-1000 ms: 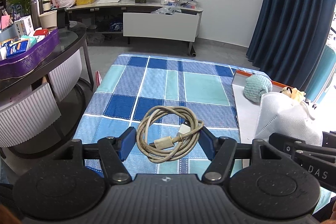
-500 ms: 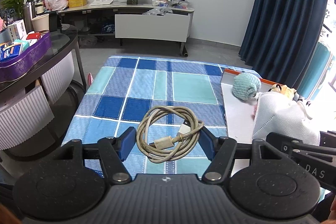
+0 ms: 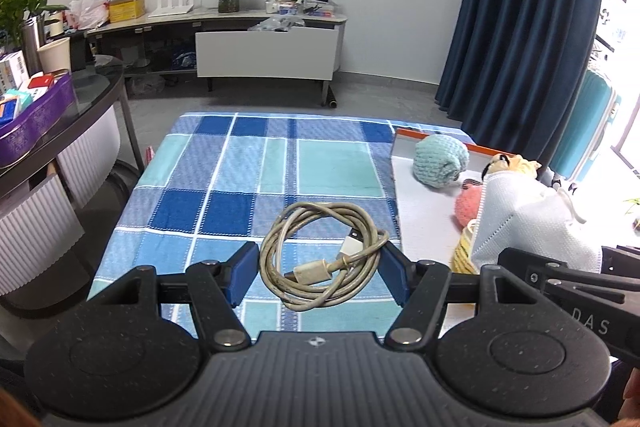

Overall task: Organize soft objects
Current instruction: 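Carry the coiled cable and white mask toward the white box with both tools, then lower the cable into the box with the left tool while the right tool brings the mask over it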

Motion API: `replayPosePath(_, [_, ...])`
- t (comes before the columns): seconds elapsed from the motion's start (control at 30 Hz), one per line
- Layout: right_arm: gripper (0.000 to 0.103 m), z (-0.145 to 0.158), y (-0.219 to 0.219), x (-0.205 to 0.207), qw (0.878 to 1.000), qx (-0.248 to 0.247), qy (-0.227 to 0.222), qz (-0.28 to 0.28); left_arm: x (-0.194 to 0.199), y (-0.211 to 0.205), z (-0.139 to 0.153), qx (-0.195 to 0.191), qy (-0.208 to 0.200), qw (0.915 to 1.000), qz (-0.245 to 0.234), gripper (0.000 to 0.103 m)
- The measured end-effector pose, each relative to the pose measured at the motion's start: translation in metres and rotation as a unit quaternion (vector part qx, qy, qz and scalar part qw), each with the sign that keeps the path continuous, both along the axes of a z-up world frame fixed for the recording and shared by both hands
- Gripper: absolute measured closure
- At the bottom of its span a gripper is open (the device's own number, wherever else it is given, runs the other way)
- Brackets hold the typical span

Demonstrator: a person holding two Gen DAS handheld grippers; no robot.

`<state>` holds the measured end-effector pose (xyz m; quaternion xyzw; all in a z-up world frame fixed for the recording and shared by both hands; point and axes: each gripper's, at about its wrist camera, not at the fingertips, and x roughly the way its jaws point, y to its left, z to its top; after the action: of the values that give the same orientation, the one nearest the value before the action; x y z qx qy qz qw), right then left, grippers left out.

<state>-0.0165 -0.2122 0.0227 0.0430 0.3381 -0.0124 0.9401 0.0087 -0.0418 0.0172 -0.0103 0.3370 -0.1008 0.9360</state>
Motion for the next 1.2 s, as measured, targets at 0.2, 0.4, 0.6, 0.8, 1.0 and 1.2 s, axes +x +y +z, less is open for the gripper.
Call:
replayPosePath(0.2, [0.055,0.001,-0.011,-0.004,1.000,0.001,-0.001,-0.014,0.001,-0.014,0.002,0.000,-0.001,0.9998,-0.019,0.037])
replayPosePath(0.4, [0.055,0.002,-0.024,-0.008,1.000,-0.001,0.000,-0.031,0.004,-0.029,0.003,-0.001,-0.002,0.9992,-0.040,0.037])
replayPosePath(0.6, [0.055,0.000,-0.043,-0.013,0.998,-0.004,0.001,-0.057,0.006,-0.049,0.002,0.000,-0.002,0.9978,-0.066,0.037])
replayPosePath(0.8, [0.054,0.000,-0.062,-0.016,0.997,-0.004,0.001,-0.080,0.007,-0.068,0.000,0.001,0.000,0.9958,-0.092,0.037])
replayPosePath(1.0, [0.054,0.000,-0.075,-0.015,0.996,-0.004,0.000,-0.095,0.012,-0.083,0.001,0.001,-0.001,0.9938,-0.111,0.037])
replayPosePath(1.2, [0.054,0.001,-0.088,-0.011,0.994,-0.010,-0.001,-0.107,0.017,-0.096,0.003,0.000,-0.003,0.9918,-0.128,0.037])
